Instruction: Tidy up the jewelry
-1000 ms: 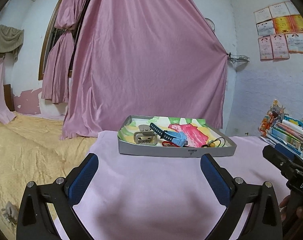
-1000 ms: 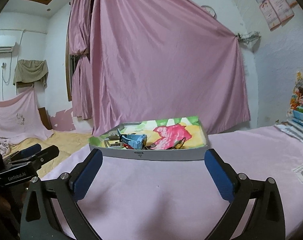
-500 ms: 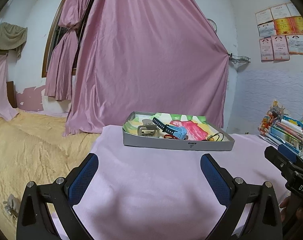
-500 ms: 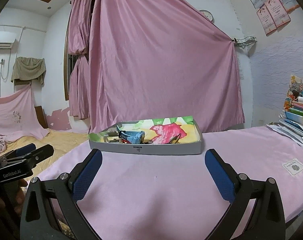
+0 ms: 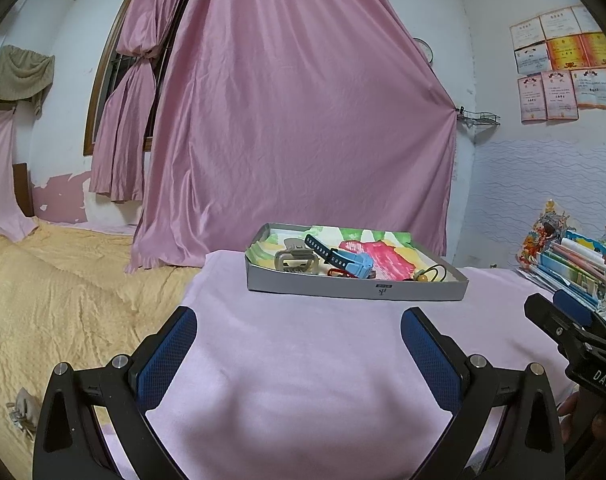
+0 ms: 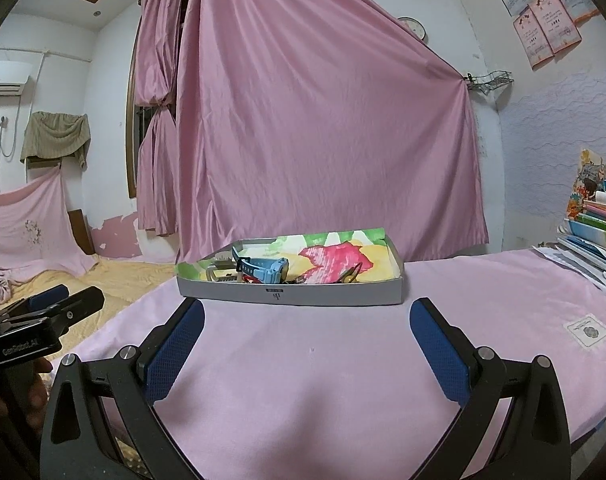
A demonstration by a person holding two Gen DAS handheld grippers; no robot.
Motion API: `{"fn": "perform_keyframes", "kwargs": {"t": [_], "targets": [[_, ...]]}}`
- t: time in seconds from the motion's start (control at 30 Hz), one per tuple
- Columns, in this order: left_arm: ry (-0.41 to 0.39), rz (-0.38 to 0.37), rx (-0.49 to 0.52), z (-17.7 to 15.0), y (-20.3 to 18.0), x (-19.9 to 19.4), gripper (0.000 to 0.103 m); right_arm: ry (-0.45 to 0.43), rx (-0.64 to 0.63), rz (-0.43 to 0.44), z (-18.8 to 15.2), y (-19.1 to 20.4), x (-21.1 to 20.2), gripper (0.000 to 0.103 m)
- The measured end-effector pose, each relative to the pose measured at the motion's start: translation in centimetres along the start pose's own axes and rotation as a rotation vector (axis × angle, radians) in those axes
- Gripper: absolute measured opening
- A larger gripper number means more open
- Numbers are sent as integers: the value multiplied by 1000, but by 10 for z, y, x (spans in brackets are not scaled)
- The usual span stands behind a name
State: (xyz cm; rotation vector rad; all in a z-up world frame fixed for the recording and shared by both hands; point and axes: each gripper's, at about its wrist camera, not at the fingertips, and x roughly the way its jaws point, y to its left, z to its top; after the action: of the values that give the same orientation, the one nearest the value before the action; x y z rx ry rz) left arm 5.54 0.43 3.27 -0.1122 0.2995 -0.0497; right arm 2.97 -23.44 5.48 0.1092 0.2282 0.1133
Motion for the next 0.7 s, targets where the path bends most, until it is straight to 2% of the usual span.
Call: {"fn": "perform_keyframes", "kwargs": {"t": [0.7], "targets": [[2,3,4,2,-1,-1,102,5,0,0,0,0,1,101]]}}
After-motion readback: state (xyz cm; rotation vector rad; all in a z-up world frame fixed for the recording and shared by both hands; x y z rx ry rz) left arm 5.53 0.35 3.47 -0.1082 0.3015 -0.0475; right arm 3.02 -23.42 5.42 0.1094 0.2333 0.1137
